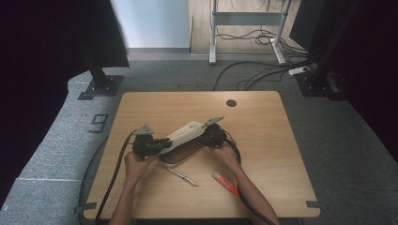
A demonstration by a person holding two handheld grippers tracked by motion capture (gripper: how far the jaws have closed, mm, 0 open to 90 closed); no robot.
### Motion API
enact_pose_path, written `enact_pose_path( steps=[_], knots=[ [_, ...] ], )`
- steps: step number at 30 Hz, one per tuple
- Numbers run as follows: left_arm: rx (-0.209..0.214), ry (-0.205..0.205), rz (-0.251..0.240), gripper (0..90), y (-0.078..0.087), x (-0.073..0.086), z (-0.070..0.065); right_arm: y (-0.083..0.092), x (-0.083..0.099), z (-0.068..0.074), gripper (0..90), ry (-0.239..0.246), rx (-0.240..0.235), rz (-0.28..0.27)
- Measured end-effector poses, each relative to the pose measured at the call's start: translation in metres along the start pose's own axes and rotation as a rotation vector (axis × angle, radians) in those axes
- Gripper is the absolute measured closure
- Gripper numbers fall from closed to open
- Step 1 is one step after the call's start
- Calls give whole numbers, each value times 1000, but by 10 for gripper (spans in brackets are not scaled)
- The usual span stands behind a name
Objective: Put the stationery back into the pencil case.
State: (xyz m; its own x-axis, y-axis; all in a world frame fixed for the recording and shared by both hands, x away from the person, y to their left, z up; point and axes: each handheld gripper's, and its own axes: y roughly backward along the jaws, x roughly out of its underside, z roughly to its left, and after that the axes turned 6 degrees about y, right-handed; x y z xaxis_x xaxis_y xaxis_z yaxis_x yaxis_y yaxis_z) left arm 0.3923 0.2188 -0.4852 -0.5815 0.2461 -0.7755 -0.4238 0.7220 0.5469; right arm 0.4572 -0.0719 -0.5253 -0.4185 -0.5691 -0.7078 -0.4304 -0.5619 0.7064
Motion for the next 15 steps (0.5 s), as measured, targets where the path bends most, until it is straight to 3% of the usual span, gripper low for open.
enact_pose_path(
  steps=[15],
  knots=[
    [11, -8, 6, 770, -3, -1, -2, -15, -9, -2, 715, -1, 40, 3]
  ],
)
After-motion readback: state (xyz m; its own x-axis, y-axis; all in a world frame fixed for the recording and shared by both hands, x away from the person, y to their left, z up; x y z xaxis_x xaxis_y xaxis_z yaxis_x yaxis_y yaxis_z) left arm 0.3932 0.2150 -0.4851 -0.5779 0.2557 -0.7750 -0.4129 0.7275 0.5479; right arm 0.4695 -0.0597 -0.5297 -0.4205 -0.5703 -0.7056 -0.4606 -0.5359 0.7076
